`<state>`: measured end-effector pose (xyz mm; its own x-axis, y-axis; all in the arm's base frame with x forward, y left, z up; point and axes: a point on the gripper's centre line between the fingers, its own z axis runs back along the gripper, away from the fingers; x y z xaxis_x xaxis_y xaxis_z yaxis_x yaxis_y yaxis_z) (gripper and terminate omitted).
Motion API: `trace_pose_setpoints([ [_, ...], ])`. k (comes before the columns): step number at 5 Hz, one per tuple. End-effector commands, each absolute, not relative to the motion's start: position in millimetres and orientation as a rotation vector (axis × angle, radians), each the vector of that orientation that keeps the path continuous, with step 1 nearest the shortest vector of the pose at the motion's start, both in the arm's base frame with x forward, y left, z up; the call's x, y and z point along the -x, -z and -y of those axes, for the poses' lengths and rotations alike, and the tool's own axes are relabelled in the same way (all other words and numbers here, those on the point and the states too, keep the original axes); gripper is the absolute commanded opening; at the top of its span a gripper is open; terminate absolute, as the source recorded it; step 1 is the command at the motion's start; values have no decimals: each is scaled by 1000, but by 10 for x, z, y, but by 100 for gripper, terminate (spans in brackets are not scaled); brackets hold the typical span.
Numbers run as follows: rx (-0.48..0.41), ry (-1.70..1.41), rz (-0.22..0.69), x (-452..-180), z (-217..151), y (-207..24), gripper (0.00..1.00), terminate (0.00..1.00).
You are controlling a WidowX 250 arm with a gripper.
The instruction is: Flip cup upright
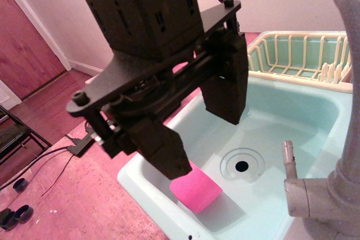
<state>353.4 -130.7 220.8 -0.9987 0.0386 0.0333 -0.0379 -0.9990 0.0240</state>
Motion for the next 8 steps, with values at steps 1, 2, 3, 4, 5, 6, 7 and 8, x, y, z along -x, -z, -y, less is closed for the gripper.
trace_pose_setpoints([
  [1,-52,-3103,-36,-3534,1307,-2208,100,0],
  [2,-51,-3116,-54,-3274,1074,-2244,100,0],
  [3,2,-3152,-86,-3005,1017,-2265,100,0],
  [4,38,-3186,-131,-2912,1045,-2194,100,0],
  [5,91,-3218,-166,-2929,1069,-2095,100,0],
  [6,51,-3197,-197,-3087,1116,-2024,100,0],
  [7,43,-3236,-254,-3087,1123,-1870,100,0],
  [8,52,-3262,-284,-3042,1084,-1764,100,0],
])
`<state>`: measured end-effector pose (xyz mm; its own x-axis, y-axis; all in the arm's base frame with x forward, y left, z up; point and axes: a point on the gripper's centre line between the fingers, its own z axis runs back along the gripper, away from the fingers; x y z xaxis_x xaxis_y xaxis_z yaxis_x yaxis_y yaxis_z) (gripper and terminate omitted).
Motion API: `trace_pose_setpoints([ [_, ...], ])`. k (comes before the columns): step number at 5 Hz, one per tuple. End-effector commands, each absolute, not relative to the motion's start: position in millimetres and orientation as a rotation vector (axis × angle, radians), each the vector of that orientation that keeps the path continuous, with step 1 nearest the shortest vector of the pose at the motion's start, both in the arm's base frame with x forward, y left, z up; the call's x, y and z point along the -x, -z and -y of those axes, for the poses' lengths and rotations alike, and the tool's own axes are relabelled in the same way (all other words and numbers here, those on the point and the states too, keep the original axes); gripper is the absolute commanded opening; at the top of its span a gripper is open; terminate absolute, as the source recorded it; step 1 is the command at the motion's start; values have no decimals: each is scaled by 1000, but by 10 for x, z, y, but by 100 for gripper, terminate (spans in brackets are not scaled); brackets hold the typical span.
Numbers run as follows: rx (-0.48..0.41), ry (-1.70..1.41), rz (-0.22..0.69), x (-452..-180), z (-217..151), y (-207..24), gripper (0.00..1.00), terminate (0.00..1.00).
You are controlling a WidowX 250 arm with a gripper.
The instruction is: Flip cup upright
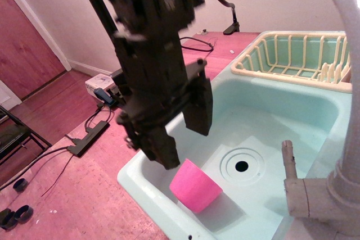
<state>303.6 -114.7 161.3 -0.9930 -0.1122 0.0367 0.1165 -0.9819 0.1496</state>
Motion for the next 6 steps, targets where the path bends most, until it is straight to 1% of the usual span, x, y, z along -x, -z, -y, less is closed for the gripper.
trace_pose_setpoints([
  [1,-50,2978,269,-2965,972,-1704,100,0],
  [2,-43,2964,276,-2868,890,-1639,100,0],
  [3,-25,2966,303,-2823,896,-1490,100,0],
  [4,19,2994,365,-2885,1076,-1364,100,0],
  [6,60,3045,487,-3070,1442,-1224,100,0],
])
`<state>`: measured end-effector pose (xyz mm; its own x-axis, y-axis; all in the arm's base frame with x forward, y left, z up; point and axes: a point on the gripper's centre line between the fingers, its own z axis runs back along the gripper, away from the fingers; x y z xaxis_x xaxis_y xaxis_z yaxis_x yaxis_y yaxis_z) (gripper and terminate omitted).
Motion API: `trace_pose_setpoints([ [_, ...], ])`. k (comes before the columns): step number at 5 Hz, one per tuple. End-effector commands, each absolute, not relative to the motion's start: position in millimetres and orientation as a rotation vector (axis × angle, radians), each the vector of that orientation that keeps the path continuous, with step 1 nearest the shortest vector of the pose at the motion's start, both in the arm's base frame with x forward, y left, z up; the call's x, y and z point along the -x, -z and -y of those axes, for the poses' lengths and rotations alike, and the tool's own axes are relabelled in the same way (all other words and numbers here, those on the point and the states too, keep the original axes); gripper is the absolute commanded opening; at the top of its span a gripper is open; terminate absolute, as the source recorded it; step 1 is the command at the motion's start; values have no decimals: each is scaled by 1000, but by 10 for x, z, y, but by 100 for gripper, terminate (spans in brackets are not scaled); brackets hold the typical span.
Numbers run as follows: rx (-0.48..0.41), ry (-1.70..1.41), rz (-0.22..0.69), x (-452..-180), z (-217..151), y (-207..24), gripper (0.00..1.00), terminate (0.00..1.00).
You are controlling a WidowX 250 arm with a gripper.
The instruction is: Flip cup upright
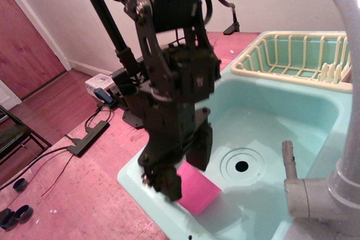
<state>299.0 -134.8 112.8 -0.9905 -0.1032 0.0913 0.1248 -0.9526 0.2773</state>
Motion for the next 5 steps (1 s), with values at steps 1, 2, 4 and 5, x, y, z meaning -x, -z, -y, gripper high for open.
trace_pose_setpoints([
  [1,104,3055,516,-3033,1590,-1195,100,0],
  [2,127,3058,516,-3025,1637,-1175,0,0],
  [4,140,3049,498,-2923,1599,-1222,0,0],
  [5,129,3057,367,-2913,1379,-1519,100,0],
])
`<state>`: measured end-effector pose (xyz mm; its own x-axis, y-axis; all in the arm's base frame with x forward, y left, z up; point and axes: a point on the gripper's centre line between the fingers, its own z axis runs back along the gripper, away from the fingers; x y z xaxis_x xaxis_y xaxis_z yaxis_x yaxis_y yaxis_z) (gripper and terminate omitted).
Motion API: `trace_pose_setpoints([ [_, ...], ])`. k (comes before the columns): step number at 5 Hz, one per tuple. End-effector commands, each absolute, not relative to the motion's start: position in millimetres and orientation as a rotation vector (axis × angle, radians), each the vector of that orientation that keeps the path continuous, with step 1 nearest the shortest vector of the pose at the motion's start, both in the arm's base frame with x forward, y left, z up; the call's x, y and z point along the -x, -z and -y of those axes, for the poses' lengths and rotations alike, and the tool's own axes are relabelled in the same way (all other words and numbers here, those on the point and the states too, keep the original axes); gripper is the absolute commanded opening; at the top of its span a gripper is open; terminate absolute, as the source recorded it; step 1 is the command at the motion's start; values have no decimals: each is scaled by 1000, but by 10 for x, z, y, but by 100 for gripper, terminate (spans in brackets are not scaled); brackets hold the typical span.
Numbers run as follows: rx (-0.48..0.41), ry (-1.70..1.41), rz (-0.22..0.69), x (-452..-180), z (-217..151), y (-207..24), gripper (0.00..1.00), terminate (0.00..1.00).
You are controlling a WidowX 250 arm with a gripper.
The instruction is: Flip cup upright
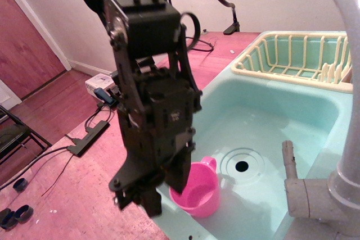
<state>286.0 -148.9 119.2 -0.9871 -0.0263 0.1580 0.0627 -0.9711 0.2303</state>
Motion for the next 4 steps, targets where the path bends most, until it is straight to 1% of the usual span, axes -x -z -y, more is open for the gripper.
trace_pose_setpoints([
  [1,138,3096,174,-2974,1039,-2030,100,0],
  [2,111,3081,84,-2953,1024,-2543,100,0],
  [3,129,3077,177,-2916,1273,-2728,100,0],
  [4,129,3077,177,-2916,1273,-2728,100,100],
])
